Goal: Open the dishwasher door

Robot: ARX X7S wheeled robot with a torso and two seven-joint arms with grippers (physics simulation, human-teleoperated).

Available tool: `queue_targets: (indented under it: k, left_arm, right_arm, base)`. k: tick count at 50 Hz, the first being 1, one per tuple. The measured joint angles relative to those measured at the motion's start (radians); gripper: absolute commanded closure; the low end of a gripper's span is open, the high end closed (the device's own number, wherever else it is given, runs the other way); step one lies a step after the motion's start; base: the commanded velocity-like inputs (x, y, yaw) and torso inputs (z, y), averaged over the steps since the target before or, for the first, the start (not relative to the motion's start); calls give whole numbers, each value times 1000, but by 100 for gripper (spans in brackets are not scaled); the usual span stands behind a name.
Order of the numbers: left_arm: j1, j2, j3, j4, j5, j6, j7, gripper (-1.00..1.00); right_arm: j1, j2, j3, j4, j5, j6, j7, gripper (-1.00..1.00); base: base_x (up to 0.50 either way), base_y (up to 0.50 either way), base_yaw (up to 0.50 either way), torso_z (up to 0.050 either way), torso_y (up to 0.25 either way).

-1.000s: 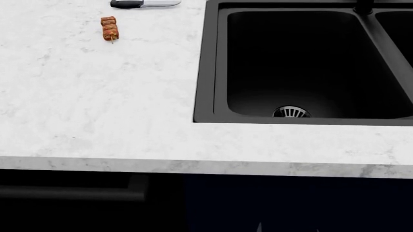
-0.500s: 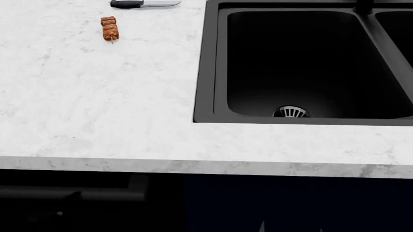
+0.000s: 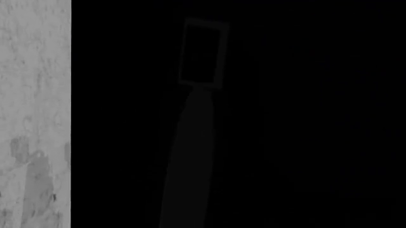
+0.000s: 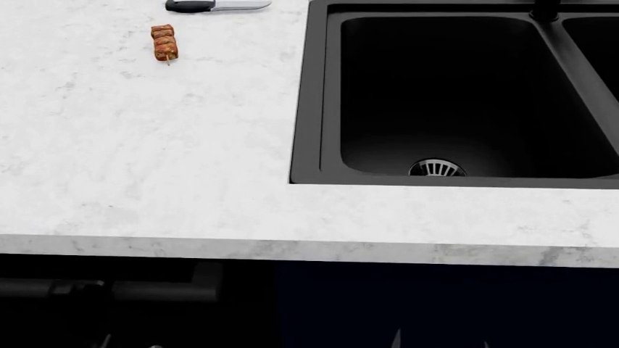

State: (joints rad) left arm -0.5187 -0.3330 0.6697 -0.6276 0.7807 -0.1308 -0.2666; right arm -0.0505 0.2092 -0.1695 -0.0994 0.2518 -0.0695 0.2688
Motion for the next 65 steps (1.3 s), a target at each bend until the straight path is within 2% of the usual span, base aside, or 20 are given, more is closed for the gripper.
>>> queue_targets:
  k: [14,15,35,65]
  left_arm:
    - [-67,20,21,-106,3,35,-17,-100]
    - [-69,20,22,-109,4,35,-18,100]
    - [-51,-10,28,-43,40,16,-2,100]
    - [291,-173,-29,523,88,-196,200,100]
  right_arm:
    - [2,6,-5,0,4,0,8,-100]
    - [2,6,-5,0,4,-1,9,-100]
    - [0,15,-10,-7,13,-2,19,-100]
    - [-40,44,42,-35,59,-41,45,-100]
  base:
    - [0,0,0,0,0]
    - [0,0,0,0,0]
    - [1,0,0,0,0]
    - [0,0,-1,0,0]
